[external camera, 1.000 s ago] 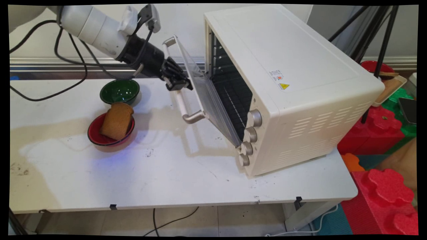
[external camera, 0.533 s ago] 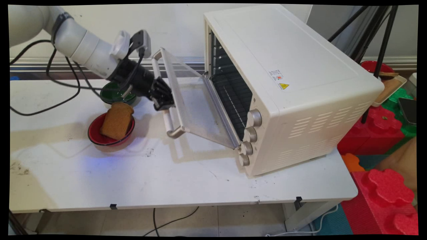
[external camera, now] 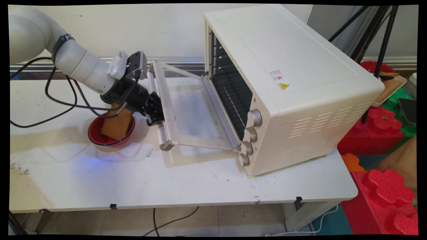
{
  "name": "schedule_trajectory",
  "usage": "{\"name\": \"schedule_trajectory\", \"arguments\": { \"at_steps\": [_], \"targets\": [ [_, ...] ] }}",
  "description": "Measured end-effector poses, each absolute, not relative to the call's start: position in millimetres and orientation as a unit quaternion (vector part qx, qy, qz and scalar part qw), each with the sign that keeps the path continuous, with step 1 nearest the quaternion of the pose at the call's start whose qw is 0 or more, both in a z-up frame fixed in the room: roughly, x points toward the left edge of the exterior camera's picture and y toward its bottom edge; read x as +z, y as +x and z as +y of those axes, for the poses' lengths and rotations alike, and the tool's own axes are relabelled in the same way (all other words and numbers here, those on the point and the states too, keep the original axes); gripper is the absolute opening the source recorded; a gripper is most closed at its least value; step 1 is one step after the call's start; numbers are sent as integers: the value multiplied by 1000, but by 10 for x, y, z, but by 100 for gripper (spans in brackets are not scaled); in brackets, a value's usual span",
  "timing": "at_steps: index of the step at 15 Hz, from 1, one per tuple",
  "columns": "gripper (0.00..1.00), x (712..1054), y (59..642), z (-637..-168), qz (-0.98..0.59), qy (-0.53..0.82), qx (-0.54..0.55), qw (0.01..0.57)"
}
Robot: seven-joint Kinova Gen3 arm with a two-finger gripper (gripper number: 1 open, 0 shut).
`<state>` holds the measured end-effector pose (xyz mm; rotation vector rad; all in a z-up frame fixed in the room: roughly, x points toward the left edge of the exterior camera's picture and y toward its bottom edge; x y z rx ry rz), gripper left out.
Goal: Open the oven
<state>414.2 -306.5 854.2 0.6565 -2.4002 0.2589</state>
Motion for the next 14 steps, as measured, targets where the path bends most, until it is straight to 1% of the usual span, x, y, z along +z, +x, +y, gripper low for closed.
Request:
{"name": "schedule_trajectory", "arguments": {
  "at_steps": [7,14],
  "targets": [
    [0,8291,4218,-2972,-918,236,103,301],
    [0,8157,4249,-2920,-919,230,109,302]
  ]
}}
